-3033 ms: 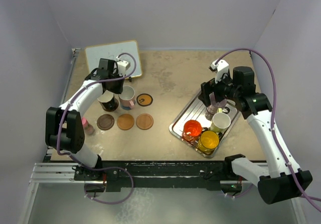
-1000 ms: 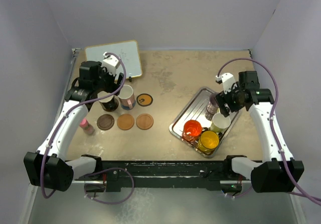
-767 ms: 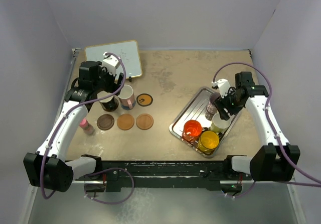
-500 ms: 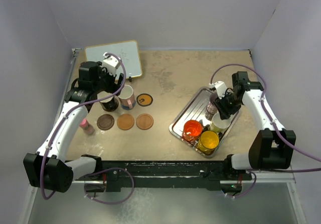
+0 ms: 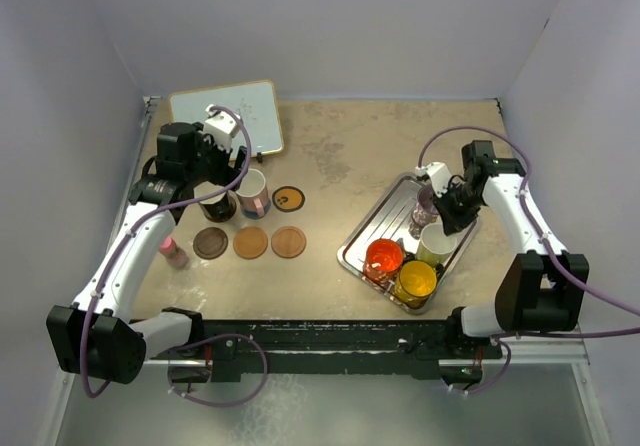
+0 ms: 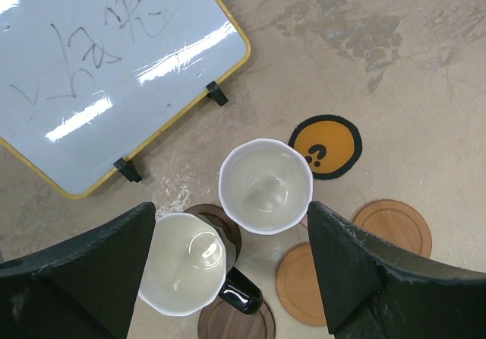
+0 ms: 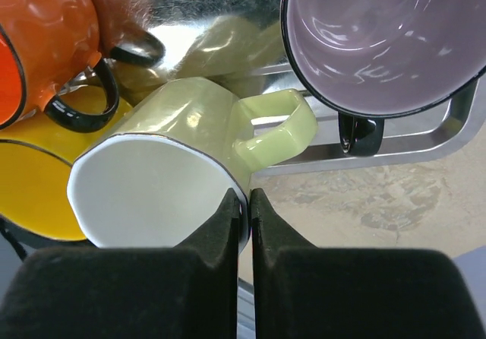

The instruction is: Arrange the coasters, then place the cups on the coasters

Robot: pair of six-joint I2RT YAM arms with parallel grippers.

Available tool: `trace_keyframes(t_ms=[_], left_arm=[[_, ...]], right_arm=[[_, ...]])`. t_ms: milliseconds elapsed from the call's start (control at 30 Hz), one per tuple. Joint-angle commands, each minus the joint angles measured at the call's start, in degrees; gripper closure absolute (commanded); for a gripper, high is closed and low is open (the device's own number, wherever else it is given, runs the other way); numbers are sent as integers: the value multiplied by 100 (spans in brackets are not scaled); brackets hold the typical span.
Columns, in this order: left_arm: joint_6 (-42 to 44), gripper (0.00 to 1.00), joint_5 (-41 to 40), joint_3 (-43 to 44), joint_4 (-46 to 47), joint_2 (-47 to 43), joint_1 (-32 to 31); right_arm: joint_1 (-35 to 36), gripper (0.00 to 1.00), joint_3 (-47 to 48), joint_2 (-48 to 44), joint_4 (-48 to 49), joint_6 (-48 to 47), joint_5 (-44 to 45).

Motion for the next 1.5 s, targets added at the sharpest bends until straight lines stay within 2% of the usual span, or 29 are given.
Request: trace_keyframes(t_ms=[0, 200, 400, 600, 700, 833, 967, 1167, 1467], left_arm=[[120, 22, 58, -10, 266, -168, 29], [123, 22, 36, -25, 300, -170, 29], [130, 22, -23, -64, 439, -159, 31], [167, 22, 17, 65, 393, -120, 29], [224, 22, 234, 80, 372, -183, 22], [327, 22, 778, 0, 427, -315, 20], [273, 22, 1226, 13, 441, -305, 7], [70, 23, 1274, 375, 310, -8, -77], [-305, 23, 1184, 1163, 297, 530, -431]], right_arm=[[-28, 99, 566, -211, -535, -70, -164], [-29, 100, 1002, -581, -602, 207, -77], [-20, 100, 1423, -812, -205, 1299, -211], [83, 100, 1852, -813, 41, 1975, -769], [202, 100, 1943, -893, 233, 2097, -909], [375, 100, 1679, -1239, 995, 2388, -958], [770, 100, 1403, -1458, 1832, 2763, -631], [1131, 100, 1175, -1331, 2990, 3418, -228], [1752, 100, 1553, -531, 3776, 4155, 513]])
